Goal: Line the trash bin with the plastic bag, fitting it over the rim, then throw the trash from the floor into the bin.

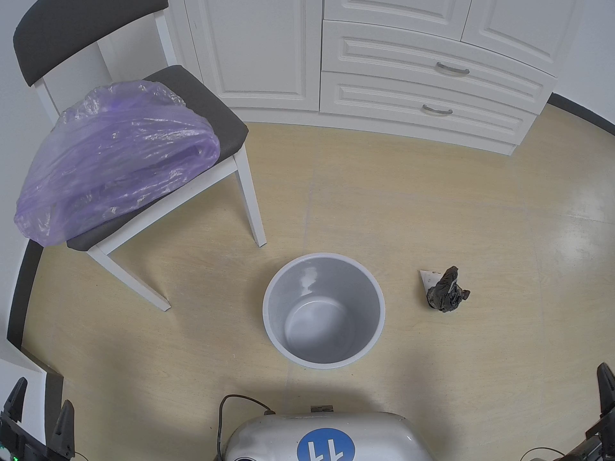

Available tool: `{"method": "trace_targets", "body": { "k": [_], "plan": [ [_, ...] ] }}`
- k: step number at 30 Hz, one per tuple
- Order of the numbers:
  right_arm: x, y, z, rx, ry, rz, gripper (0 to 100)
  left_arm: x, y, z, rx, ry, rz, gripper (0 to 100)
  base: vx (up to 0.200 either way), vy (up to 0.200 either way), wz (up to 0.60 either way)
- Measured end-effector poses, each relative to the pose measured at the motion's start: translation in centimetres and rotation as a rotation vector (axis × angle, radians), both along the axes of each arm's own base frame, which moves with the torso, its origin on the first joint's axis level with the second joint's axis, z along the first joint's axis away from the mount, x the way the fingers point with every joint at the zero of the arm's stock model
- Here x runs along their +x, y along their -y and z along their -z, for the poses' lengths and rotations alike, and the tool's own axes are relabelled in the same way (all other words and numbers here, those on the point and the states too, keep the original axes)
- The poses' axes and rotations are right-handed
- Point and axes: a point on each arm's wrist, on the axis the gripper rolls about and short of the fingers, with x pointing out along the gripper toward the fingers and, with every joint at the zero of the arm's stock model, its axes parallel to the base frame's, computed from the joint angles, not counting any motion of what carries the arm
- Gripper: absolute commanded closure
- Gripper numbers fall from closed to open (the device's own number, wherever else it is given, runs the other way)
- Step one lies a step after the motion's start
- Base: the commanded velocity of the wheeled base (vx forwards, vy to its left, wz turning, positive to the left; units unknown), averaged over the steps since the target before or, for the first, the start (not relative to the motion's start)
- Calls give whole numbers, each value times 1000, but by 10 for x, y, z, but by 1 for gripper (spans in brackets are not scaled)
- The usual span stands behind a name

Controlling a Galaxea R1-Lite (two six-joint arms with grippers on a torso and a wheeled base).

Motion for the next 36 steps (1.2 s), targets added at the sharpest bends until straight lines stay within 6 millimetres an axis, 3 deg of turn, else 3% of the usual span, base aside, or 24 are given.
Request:
{"method": "trace_targets", "body": {
  "k": [7, 12, 17, 21, 26, 36],
  "plan": [
    [-14, 0, -37, 14, 127, -9, 100, -1, 0, -8, -16, 50, -14, 0, 0, 0, 0],
    [-11, 1, -40, -16, 108, -22, 100, -11, -2, -50, -22, 158, -51, 0, 0, 0, 0],
    [-5, 1, -43, -31, 79, -34, 100, -6, -5, -90, 62, 112, -138, 0, 0, 0, 0],
    [2, 1, -49, -36, 57, -40, 100, 18, -5, -109, 179, -20, -175, 0, 0, 0, 0],
    [11, 0, -61, -40, 36, -46, 100, 64, -4, -121, 340, -196, -189, 0, 0, 0, 0],
    [43, -1, -94, -42, 36, -48, 100, 171, -23, -114, 553, -388, -187, 0, 0, 0, 0]
  ]
}}
